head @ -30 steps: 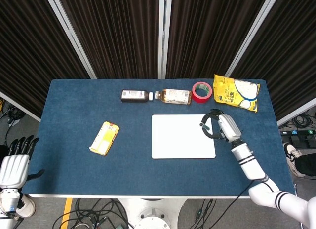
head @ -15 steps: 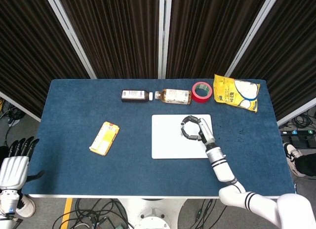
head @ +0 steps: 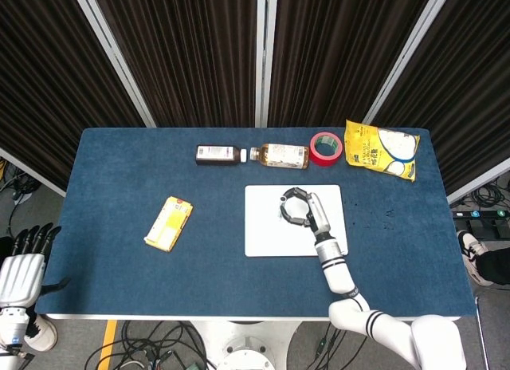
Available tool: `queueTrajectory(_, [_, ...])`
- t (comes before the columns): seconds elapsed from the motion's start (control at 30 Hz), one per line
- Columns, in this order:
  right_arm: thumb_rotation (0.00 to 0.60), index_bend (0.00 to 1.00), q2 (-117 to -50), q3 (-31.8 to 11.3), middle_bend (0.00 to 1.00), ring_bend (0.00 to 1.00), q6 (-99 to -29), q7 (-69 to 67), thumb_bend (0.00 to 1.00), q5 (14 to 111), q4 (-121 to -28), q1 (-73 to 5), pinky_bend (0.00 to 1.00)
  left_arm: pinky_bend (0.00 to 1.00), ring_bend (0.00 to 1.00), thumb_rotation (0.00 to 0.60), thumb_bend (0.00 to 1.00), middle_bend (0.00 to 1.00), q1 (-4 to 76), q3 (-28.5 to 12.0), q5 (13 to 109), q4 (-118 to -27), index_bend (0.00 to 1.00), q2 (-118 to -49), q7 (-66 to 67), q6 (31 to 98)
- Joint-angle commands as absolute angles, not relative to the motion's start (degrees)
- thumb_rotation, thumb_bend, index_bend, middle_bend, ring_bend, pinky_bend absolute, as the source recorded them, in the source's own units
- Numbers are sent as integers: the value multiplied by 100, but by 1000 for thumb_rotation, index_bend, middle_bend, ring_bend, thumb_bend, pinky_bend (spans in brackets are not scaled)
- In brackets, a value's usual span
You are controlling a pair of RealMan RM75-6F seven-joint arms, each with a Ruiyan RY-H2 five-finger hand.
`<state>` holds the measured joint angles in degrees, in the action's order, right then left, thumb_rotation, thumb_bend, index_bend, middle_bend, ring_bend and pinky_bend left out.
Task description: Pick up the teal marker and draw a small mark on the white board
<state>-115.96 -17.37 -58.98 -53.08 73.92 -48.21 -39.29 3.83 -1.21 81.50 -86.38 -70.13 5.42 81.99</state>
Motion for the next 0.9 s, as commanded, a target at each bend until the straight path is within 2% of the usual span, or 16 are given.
queueTrajectory(0.03, [600, 759, -11694, -1769, 610, 347, -5887, -5376, 572, 7419, -4696, -3972, 186, 9, 1, 600, 0, 62, 389, -121, 8154, -8623, 105, -7026, 539, 8191])
queueTrajectory(0.3, [600, 772, -11824, -1754, 613, 347, -5794, -5455, 576, 7498, -4345, -4022, 187, 10, 1, 600, 0, 62, 404, -122, 8163, -8600, 105, -7040, 529, 8163])
queueTrajectory(0.5, [600, 787, -11662, -1655, 620, 352, -5862, -5443, 605, 7546, -4280, -3822, 186, 9, 1, 600, 0, 62, 410, -127, 8169, -8583, 105, -7060, 512, 8158])
queueTrajectory(0.7, [600, 790, -11268, -1579, 623, 357, -6098, -5304, 628, 7530, -4486, -3433, 187, 9, 1, 600, 0, 62, 407, -118, 8202, -8521, 105, -7105, 462, 8171])
queueTrajectory(0.9, [600, 790, -10919, -1561, 623, 357, -6369, -5289, 628, 7695, -5105, -3298, 186, 10, 2, 600, 0, 62, 414, -131, 8255, -8506, 105, -7123, 453, 8219])
